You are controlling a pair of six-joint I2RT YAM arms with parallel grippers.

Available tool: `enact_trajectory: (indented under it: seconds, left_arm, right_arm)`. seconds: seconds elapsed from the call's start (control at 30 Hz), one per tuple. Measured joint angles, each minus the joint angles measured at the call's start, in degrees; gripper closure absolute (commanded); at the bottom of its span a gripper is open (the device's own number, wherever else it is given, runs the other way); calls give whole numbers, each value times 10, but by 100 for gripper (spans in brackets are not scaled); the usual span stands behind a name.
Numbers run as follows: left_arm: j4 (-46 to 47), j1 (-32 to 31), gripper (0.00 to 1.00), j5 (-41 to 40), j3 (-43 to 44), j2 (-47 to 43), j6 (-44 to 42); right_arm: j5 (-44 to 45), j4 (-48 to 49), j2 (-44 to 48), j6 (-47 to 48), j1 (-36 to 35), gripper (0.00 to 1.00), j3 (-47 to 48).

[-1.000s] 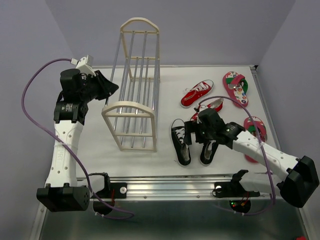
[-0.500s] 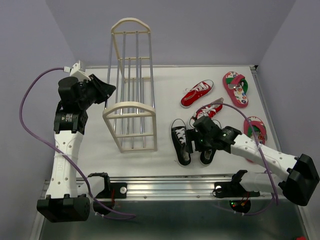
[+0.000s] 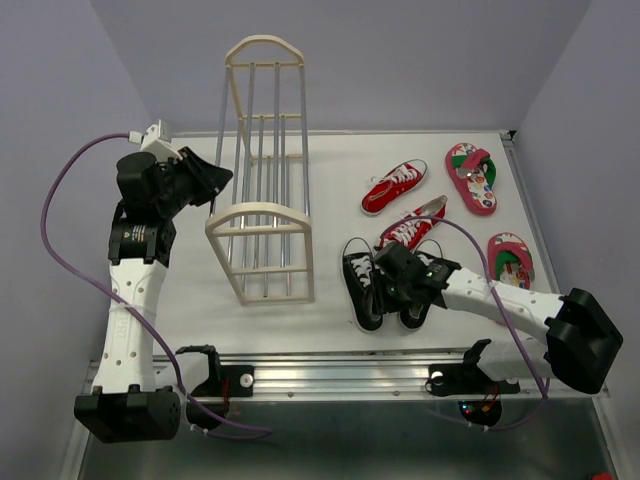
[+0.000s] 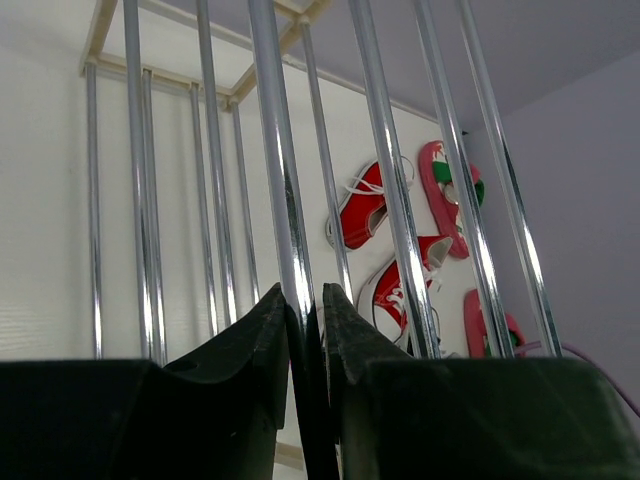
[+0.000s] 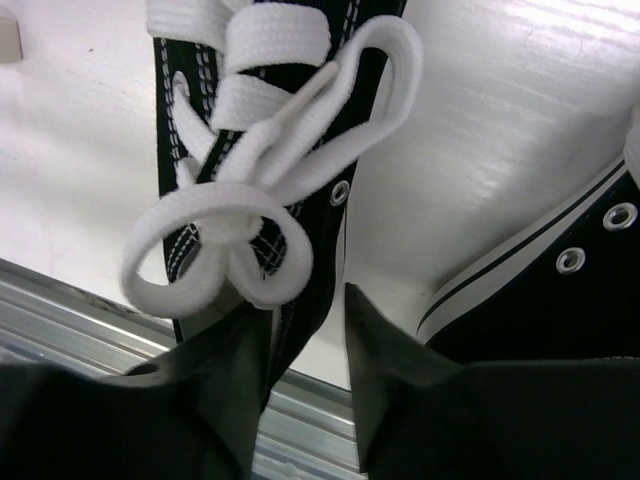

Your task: Place and organize the shoes onto the shoe shelf

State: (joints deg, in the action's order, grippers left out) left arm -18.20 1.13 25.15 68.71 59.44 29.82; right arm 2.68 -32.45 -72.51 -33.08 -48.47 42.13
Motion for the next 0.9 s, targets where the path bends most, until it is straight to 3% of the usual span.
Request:
enact_trajectory:
  seconds: [0.13,0.33,0.57,0.9]
  left_arm:
    - [6,1,100,12,0,5,-1]
    - [9,1,100,25,0,8,-2]
    - [9,1,100,27,0,8,-3]
    - [9,1,100,28,0,8,-5]
  right_arm:
    - [3,11,-1,-5,0,99,-4]
    - [28,11,2,21,0,99,-3]
    - [128,27,44,99,-3,99,7]
    - [155,163,79,194,-3,99,20]
